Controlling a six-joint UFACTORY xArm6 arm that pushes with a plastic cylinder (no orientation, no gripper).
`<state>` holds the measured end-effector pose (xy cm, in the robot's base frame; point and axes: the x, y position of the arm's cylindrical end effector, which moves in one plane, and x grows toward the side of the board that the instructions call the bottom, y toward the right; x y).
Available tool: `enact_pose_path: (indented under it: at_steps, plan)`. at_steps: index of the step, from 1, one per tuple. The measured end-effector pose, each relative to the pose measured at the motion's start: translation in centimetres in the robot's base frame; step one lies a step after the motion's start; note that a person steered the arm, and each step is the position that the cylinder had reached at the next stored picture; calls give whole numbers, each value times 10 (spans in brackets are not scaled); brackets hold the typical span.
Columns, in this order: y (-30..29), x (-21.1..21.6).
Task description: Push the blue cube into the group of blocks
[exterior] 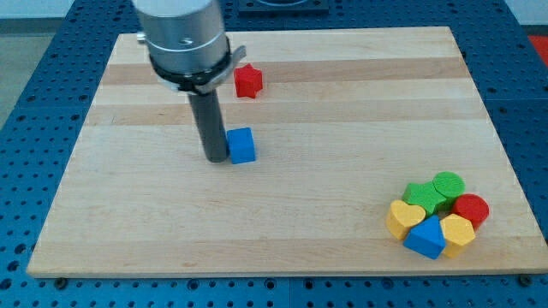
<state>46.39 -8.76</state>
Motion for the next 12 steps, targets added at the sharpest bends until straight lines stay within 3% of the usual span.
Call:
enact_pose_path:
  at_steps: [2, 3, 8, 11, 12]
  plan:
    - [13, -42]
    - [39, -36]
    - [94, 72]
    - [185, 78]
    - [177, 74]
